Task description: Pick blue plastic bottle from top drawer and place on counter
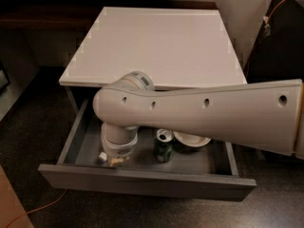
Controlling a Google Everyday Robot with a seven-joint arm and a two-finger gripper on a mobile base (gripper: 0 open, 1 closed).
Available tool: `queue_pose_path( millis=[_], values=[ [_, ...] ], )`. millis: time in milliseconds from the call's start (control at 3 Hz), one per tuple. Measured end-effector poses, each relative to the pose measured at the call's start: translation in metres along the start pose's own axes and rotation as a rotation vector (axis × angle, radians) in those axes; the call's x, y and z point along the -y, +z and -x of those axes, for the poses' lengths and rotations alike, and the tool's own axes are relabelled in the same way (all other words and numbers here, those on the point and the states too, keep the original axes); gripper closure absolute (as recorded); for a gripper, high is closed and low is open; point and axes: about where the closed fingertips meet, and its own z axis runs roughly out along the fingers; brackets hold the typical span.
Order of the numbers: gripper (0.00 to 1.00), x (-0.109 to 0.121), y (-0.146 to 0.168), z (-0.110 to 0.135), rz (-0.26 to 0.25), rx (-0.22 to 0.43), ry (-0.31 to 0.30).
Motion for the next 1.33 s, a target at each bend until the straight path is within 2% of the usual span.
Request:
queue_pose_path(
  millis=[333, 667, 1000, 1333],
  values=[
    [1.00, 0.023, -0.013, -0.011, -0.011, -0.031, -0.059],
    [0.91, 0.048, -0.022, -0.022, -0.017, -0.048, -0.135],
    [0.61, 0.077, -0.021, -0.034, 0.007, -0.059, -0.309],
    [0.30, 0.090, -0.006, -0.039, 0.052, -0.091, -0.462]
  ],
)
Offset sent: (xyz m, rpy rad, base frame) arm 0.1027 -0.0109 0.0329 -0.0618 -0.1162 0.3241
